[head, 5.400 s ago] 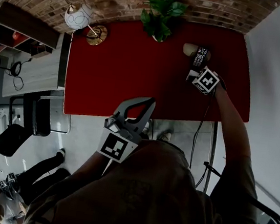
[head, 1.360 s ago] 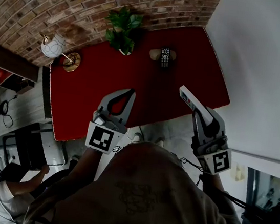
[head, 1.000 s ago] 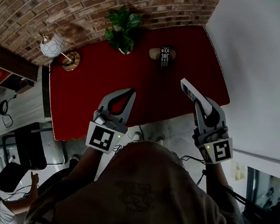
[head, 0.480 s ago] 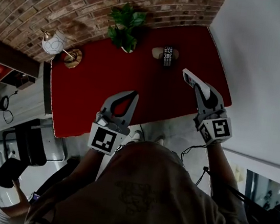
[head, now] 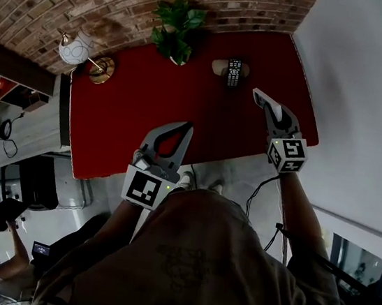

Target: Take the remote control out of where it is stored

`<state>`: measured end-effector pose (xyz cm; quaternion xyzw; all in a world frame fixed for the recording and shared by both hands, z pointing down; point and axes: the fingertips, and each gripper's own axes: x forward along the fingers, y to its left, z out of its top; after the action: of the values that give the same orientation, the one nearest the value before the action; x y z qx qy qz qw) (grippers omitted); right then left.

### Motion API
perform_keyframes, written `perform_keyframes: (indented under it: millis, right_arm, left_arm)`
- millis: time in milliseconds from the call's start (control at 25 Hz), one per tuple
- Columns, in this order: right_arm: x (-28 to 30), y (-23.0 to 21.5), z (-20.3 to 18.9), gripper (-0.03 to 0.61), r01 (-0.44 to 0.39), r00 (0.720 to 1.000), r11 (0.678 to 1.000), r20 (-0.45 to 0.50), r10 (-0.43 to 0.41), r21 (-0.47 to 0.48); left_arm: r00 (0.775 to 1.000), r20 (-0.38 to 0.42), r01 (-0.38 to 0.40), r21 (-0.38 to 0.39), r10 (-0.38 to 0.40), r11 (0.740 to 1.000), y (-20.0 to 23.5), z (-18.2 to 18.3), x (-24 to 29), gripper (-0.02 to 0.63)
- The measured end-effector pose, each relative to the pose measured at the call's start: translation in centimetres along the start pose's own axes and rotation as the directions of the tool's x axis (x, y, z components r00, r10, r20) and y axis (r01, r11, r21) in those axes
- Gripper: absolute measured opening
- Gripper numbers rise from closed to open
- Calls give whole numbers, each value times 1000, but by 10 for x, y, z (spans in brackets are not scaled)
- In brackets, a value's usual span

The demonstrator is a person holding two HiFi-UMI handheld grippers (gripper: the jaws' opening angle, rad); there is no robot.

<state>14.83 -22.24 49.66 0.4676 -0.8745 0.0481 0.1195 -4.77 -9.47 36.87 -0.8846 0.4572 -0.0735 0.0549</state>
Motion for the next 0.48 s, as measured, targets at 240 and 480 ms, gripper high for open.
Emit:
perform_keyframes:
  millis: [240,480]
  right_arm:
    - [33,-17,-42,87,6,996,998,-88,0,63]
    - [57,-26,-87,87,18,980,994,-200,3,107]
  left_arm:
    - [1000,-20,2,6,-2,1000,-2,-6,1,11]
    - [999,-40,3,9,-3,1000,-4,-9,0,11]
